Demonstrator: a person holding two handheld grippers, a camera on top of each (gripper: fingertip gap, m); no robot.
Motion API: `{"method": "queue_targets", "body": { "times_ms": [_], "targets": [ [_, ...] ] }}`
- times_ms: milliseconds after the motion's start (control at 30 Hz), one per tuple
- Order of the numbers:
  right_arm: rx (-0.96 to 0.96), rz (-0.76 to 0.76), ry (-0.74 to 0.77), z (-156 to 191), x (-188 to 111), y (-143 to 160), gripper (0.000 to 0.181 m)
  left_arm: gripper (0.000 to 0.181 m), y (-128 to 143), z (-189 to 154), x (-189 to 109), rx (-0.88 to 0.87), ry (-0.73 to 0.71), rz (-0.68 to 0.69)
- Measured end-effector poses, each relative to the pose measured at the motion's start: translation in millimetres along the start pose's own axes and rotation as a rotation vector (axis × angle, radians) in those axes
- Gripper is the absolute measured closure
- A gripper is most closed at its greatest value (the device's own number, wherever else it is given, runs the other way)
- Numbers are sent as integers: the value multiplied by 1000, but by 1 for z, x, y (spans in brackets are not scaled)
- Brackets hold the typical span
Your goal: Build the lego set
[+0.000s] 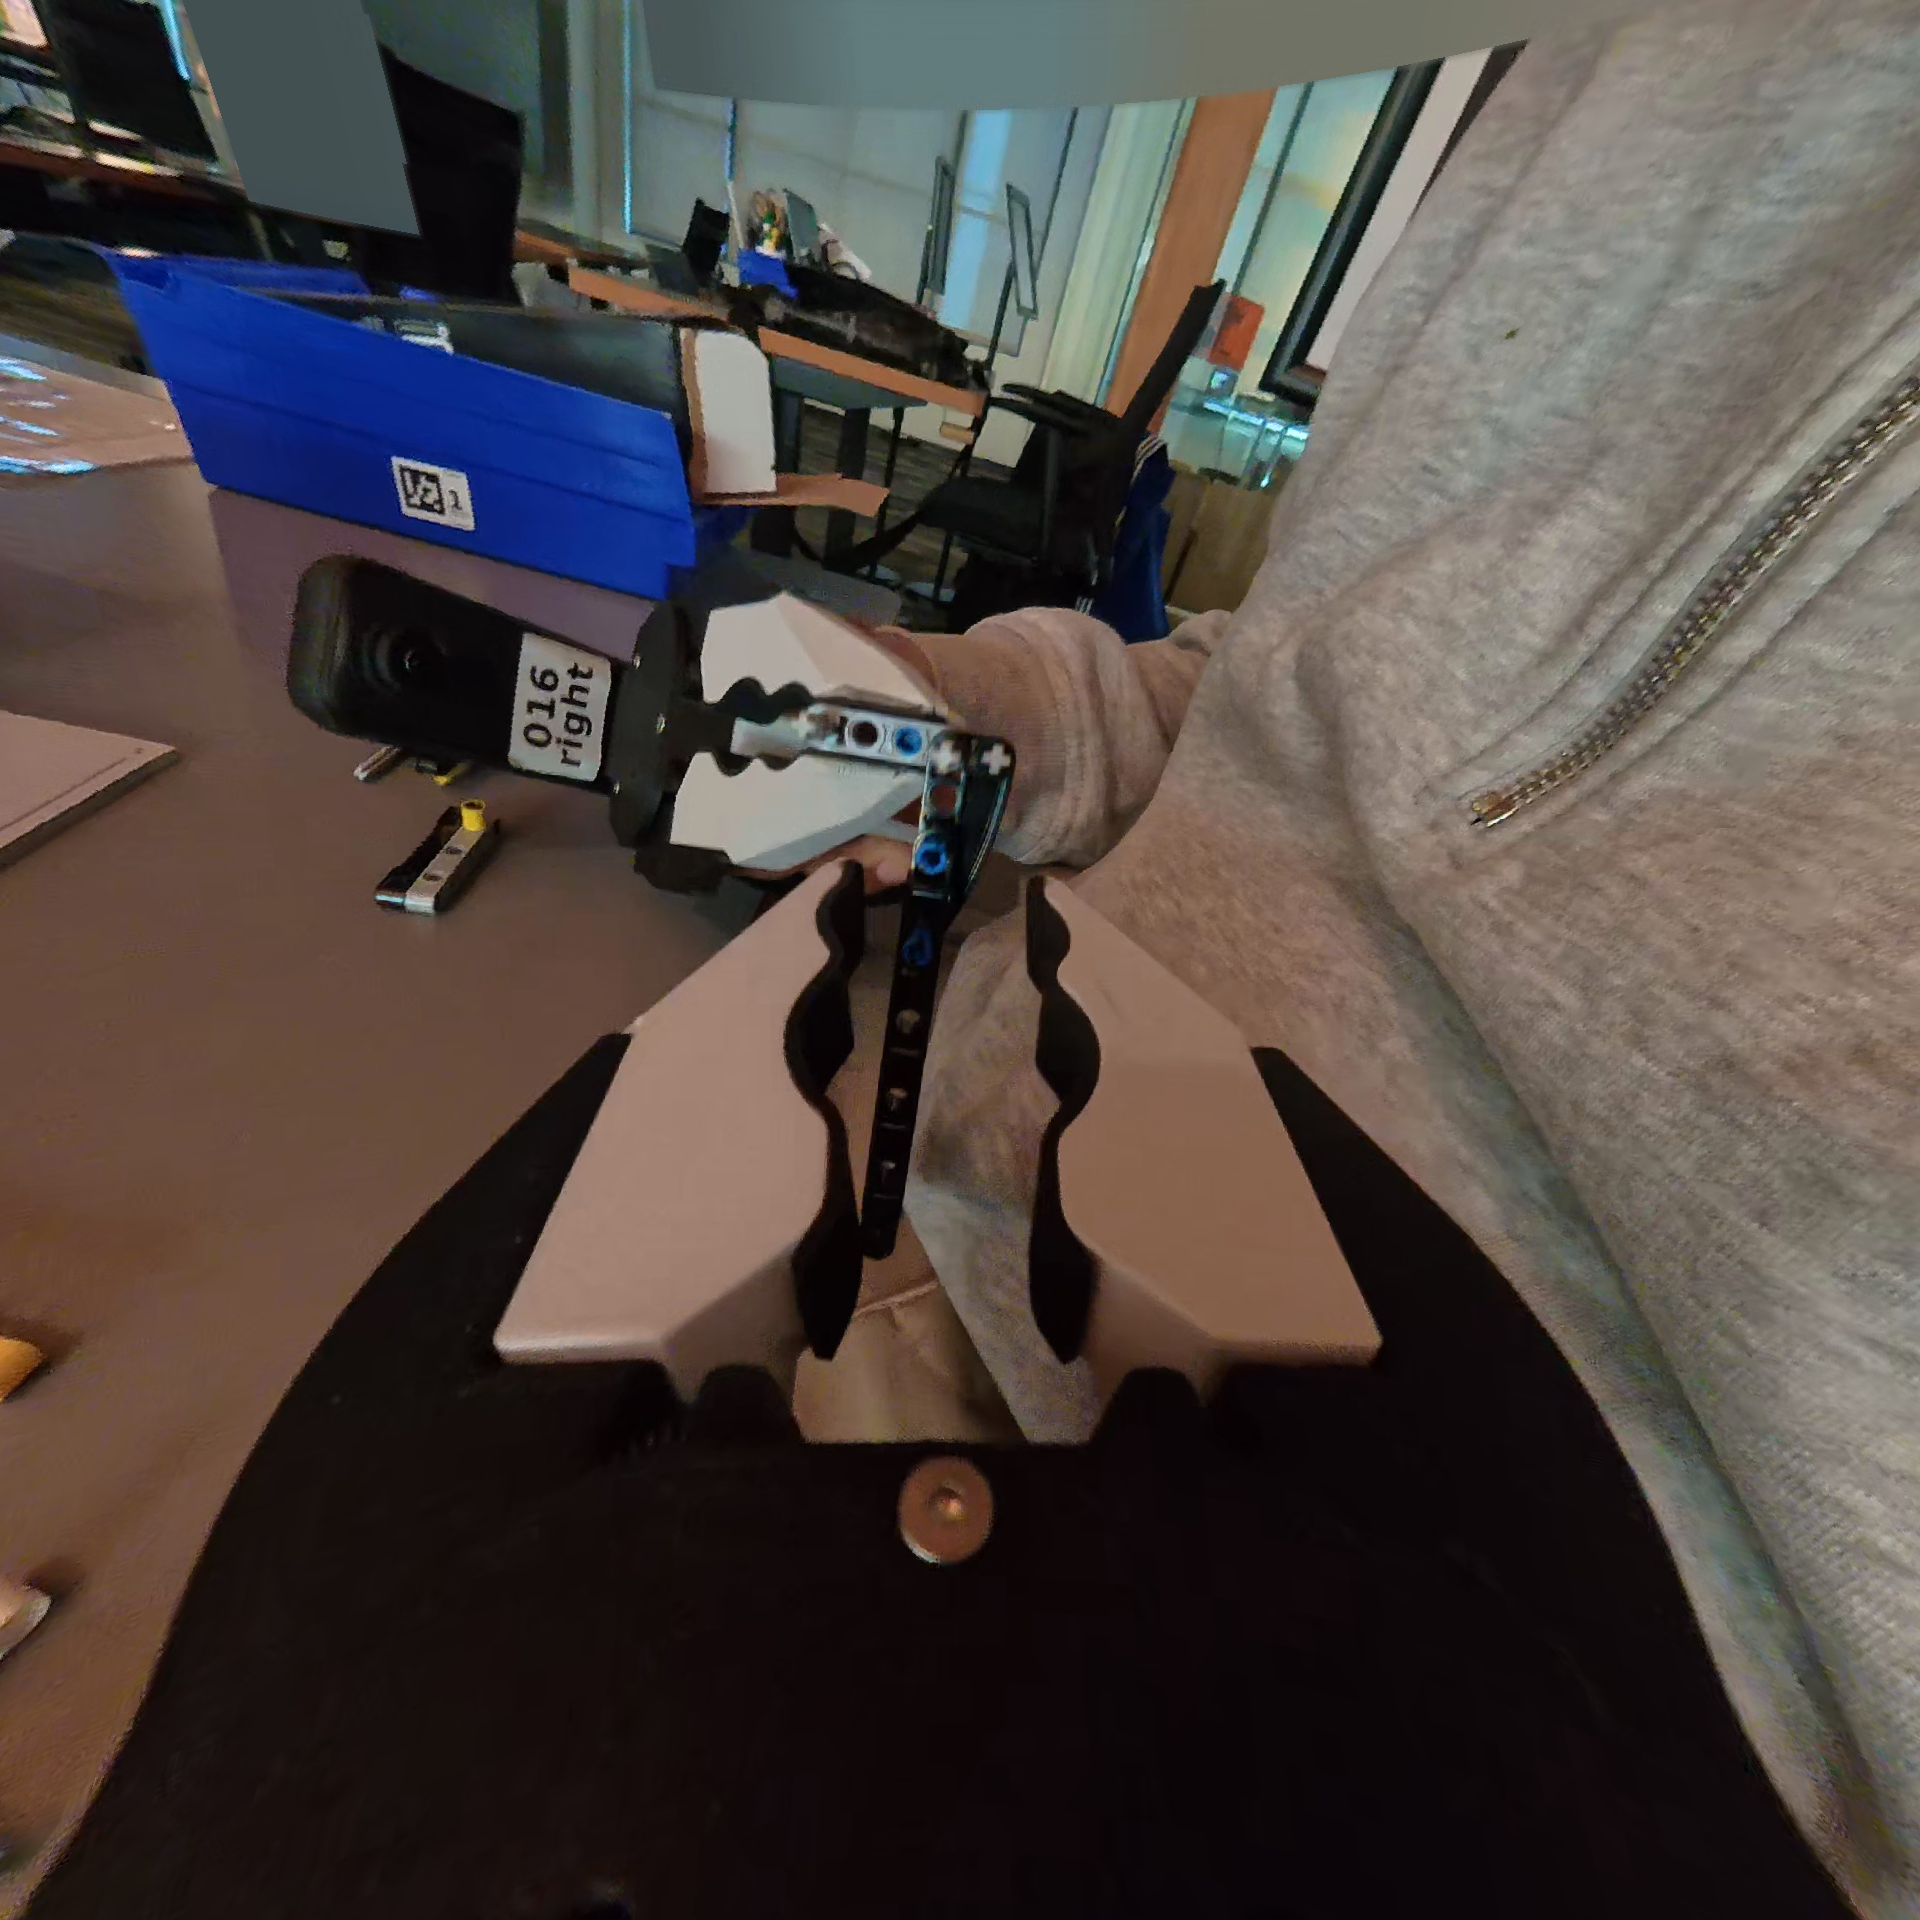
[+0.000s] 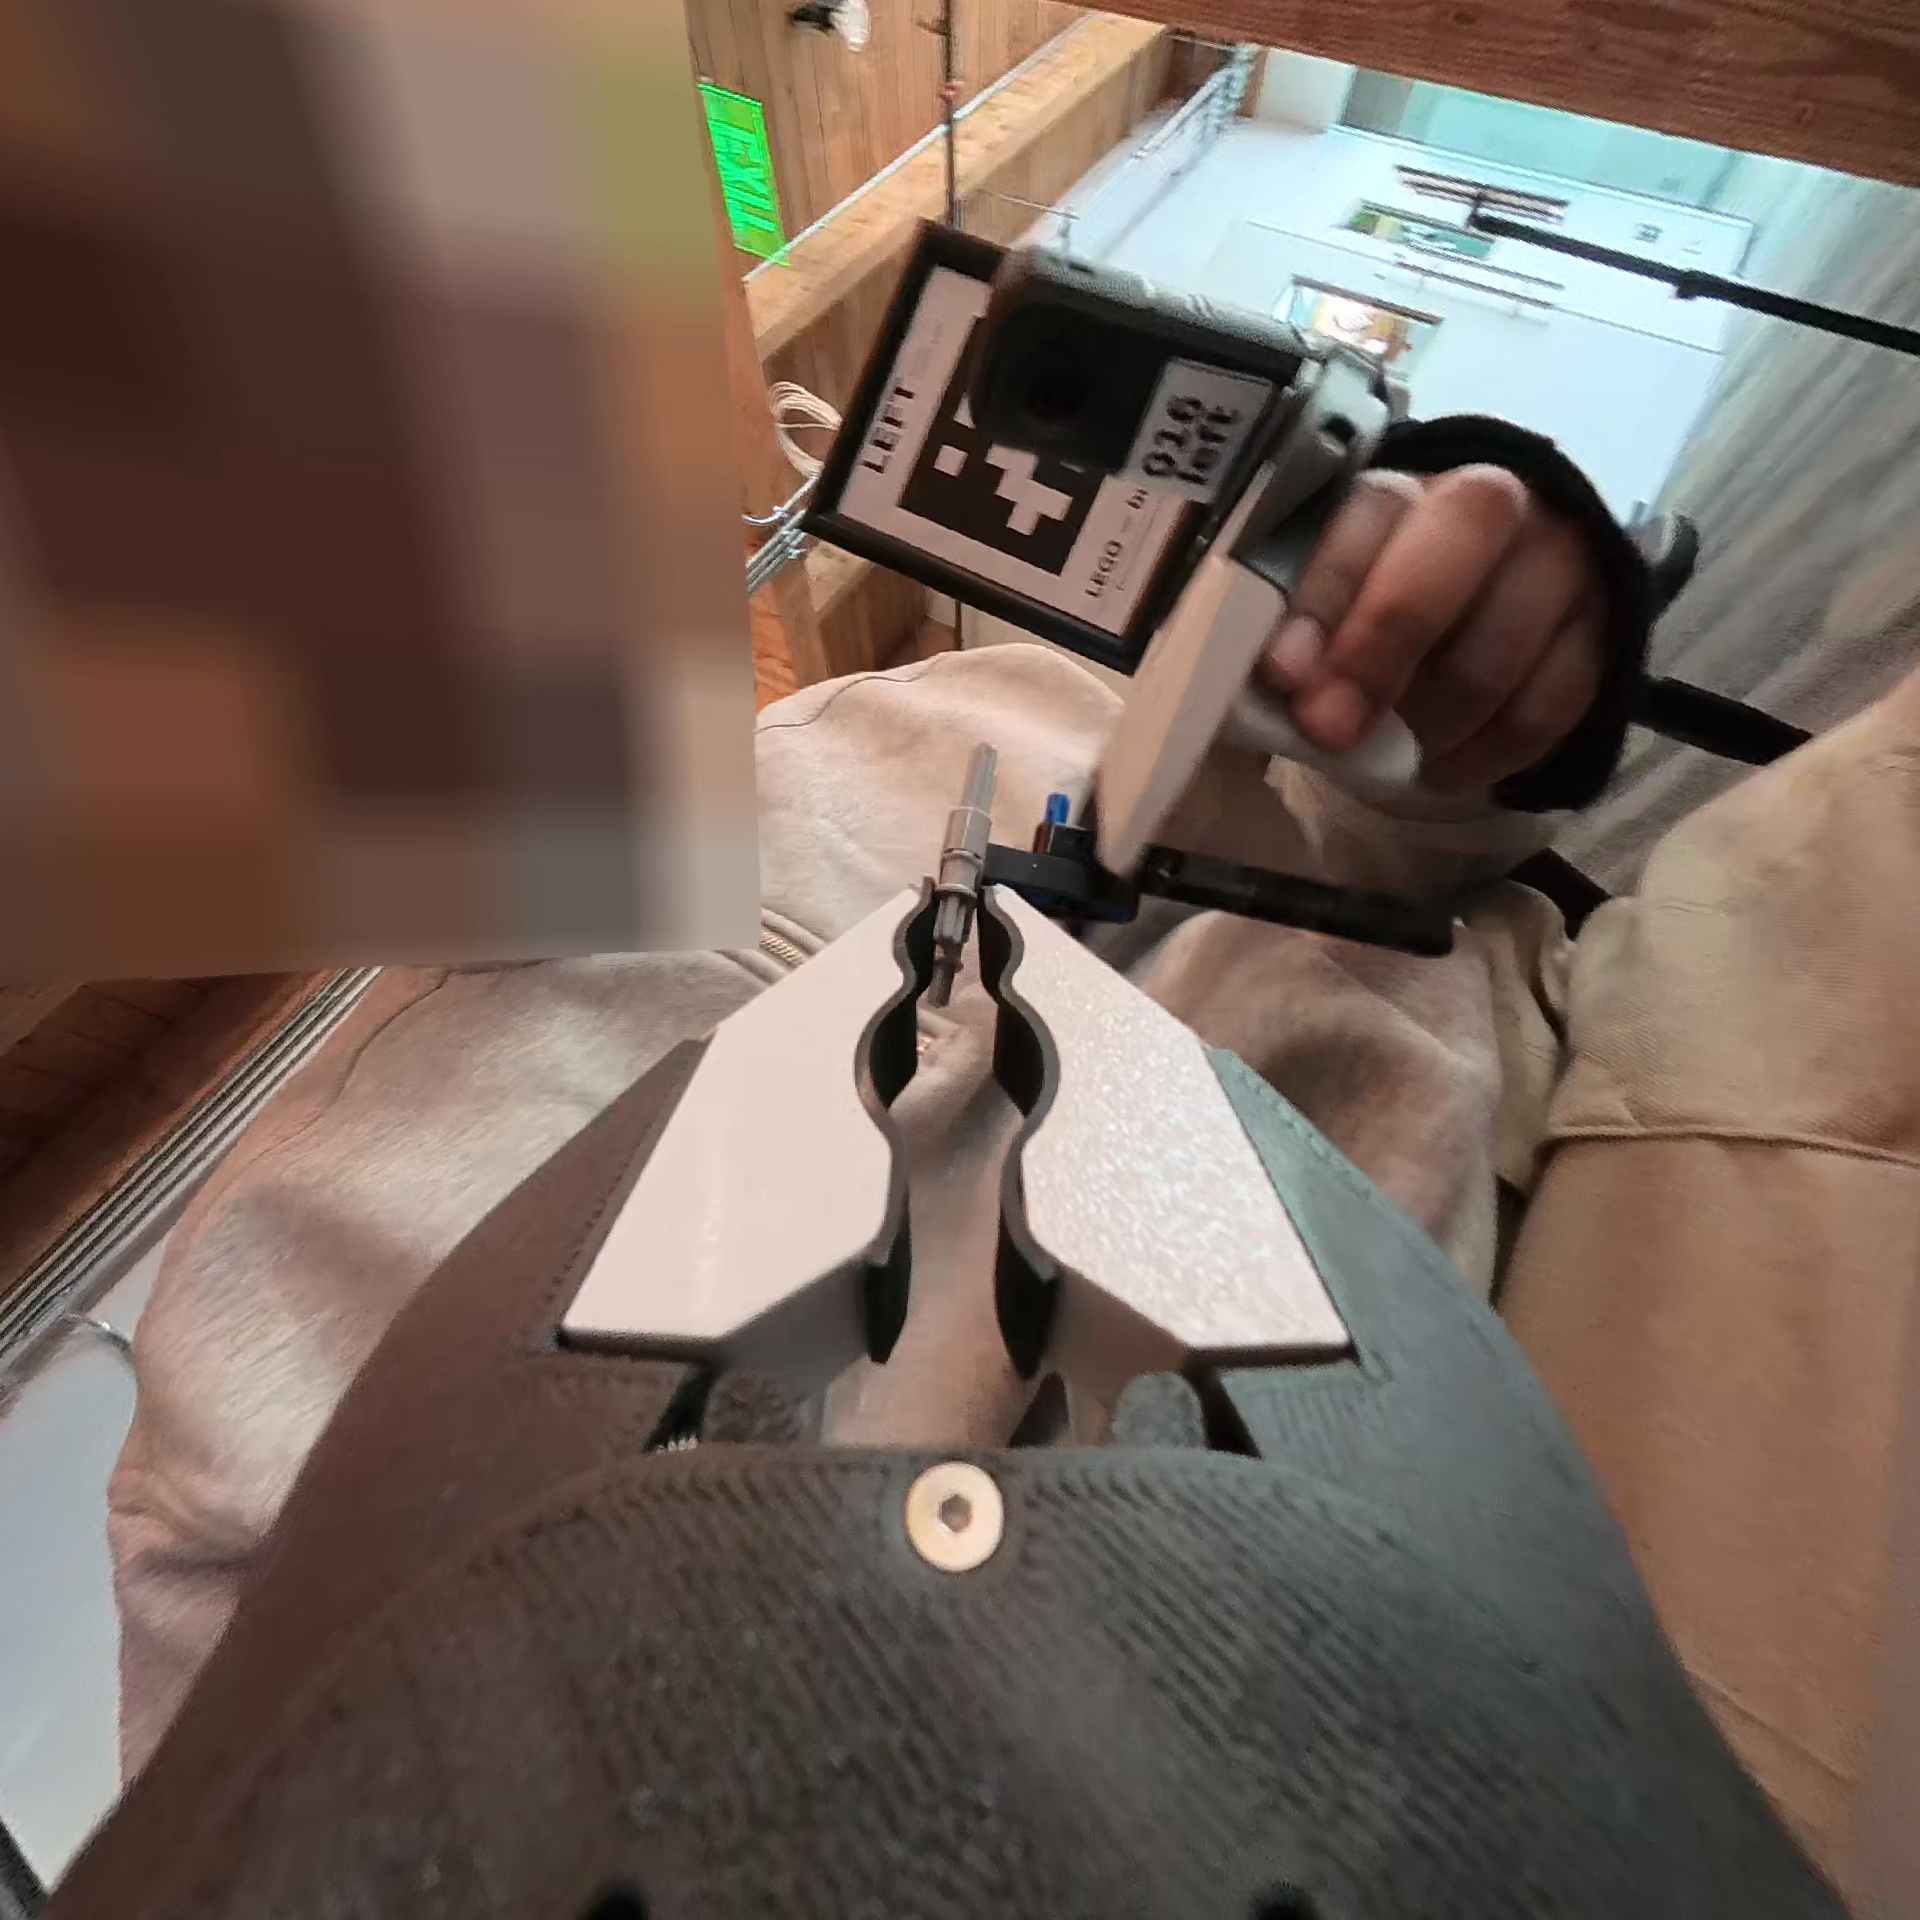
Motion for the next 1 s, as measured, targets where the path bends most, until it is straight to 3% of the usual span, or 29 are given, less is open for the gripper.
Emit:
{"method": "queue_targets", "body": {
  "times_ms": [500,700,767,867,1000],
  "targets": [
    [24,-62,28,-4,2,-3,173,170,-1,1,6,-12,-33,-40],
    [-1,-221,17,2,-8,-18,143,170,-5,8,0,-35,-90,-108],
    [-83,-243,68,5,-9,-22,133,171,-8,14,-4,-20,-167,-138],
    [-263,-254,180,12,-8,-26,133,171,-11,22,-12,15,-310,-188],
    [-666,-353,441,28,-10,-32,133,170,-14,29,-20,89,-506,-220]
  ]
}}
Point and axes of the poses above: each gripper's, where its closed fingertips meet, x out along the fingers, y out of its underside, z = x × y across the jaws, the point moved 9 cm from there along -x, back along the fingers, and after that the axes turned 5 degrees about -z, right-handed, at the moved point
